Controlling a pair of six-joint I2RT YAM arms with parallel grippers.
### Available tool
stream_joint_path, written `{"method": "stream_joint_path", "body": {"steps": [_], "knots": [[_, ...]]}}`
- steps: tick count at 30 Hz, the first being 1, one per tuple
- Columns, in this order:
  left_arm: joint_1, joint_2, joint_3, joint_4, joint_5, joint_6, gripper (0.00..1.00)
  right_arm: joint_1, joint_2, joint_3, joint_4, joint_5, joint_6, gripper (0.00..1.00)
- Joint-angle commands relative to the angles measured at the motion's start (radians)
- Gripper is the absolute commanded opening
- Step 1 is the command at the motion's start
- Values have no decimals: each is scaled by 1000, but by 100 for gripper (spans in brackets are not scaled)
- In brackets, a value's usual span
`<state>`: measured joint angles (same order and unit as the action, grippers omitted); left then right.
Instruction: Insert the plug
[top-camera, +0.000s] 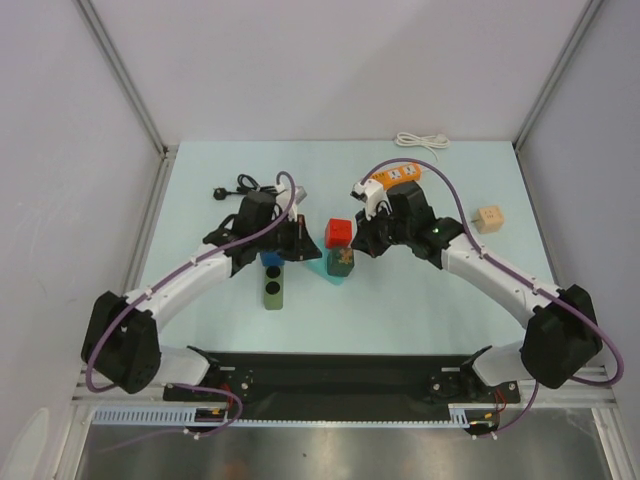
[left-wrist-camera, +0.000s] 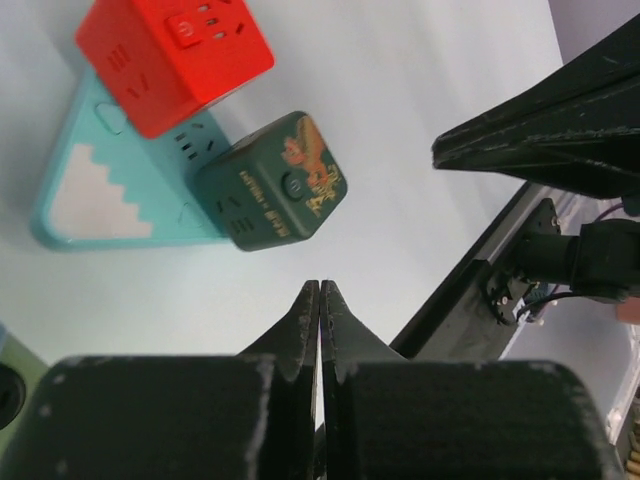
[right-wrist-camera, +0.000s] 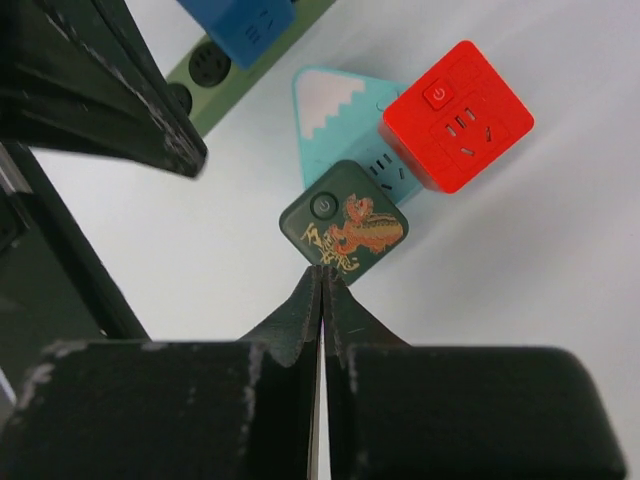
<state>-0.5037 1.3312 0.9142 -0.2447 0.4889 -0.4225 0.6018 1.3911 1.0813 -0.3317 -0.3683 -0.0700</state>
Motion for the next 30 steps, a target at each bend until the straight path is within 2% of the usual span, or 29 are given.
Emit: {"method": "stream_joint_path", "body": {"steps": [1,5,12,15,20,30], "knots": [[-27,49,71,64,-18,-53,0,-11,25,25,69,-11,122,0],[-45,106,103,87,-32,-73,1,-7,60,34,95,-1,185,0],[-55,175,43,122,-93,-84,0,88,167,-106,261,52,277,0],[-56,187,11,116,-145,-84,0,89,213,-83,221,88,268,0],[-55,158,8,93,-203,-81,0,87,168,-38,178,115,259,0],[-53,123,78,16,-222,-44,0,72,94,121,71,118,239,0]]}}
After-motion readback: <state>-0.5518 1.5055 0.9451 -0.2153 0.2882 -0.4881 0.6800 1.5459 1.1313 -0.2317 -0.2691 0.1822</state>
